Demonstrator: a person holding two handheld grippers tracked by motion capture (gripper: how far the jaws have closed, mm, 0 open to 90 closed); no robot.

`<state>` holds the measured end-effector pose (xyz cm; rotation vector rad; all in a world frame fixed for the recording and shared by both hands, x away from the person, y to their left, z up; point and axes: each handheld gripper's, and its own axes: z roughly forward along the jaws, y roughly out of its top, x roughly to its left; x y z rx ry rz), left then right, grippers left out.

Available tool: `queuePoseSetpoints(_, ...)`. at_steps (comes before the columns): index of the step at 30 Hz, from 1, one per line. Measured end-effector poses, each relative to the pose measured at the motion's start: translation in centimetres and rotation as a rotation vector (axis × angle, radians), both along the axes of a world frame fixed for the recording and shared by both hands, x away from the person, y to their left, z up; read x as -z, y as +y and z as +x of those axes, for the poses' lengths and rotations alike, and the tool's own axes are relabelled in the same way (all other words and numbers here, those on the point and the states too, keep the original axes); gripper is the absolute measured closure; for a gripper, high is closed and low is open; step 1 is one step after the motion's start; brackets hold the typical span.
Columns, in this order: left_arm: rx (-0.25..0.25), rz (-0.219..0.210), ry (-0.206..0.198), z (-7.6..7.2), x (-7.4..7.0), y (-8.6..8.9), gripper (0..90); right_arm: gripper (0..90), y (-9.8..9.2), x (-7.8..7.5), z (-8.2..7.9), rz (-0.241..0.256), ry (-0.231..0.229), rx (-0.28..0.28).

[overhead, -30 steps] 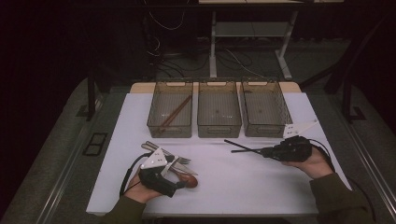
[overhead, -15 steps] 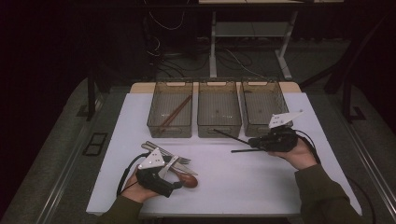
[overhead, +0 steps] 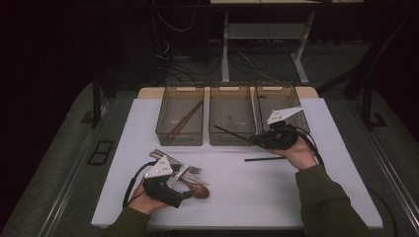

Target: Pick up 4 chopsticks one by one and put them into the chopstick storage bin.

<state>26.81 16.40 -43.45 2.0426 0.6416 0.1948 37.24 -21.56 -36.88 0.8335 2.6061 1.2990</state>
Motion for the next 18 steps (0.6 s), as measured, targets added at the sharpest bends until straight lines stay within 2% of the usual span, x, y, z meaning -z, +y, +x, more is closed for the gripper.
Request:
queuePoseSetpoints(3, -0.006, 0.006, 0.004, 0.0, 0.0, 0.0, 0.0, 85.8, 0.8, -0.3, 0.6, -0.011, -0.008, 0.001)
queuePoseSetpoints(18, 0.0, 0.004, 0.006, 0.0, 0.0, 0.0, 0.0, 85.7, 5.0, -1.8, 3.5, -0.041, 0.011, 0.042)
